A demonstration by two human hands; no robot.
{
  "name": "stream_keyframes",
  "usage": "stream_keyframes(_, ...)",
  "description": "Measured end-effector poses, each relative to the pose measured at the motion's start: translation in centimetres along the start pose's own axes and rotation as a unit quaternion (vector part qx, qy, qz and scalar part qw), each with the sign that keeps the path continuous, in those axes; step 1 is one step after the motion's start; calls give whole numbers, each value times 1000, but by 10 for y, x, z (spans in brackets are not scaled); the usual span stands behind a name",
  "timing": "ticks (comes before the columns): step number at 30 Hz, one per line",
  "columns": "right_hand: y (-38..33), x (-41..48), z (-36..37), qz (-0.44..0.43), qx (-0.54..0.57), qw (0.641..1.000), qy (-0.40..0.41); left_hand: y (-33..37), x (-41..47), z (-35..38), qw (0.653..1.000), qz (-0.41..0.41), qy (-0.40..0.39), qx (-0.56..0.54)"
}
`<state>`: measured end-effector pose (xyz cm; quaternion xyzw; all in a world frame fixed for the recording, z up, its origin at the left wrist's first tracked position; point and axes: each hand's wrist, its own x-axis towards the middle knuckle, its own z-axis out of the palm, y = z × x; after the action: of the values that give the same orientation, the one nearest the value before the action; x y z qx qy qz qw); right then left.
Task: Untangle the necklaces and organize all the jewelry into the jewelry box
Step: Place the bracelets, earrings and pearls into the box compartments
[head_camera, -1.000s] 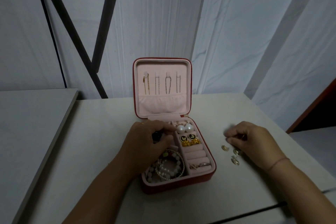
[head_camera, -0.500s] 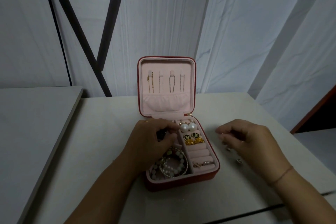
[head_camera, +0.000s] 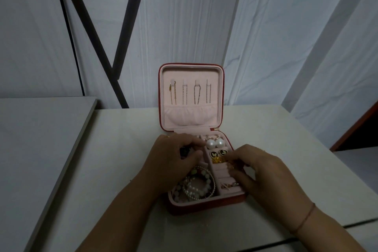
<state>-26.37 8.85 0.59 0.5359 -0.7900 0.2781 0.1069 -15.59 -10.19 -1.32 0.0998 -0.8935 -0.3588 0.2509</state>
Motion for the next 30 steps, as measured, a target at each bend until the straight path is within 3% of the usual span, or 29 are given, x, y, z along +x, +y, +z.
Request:
stream_keyframes(12,5,0,-11,46,94,994,-23,-1,1,1,1000,1,-2,1)
stream_keyframes(24,-4,14,-12,58,24,986,-153,-1,1,1,1000,0,-3,-3)
stream_keyframes(30,-10,15,-11,58,50,992,-105,-2,1,2,1000,0,-1,1)
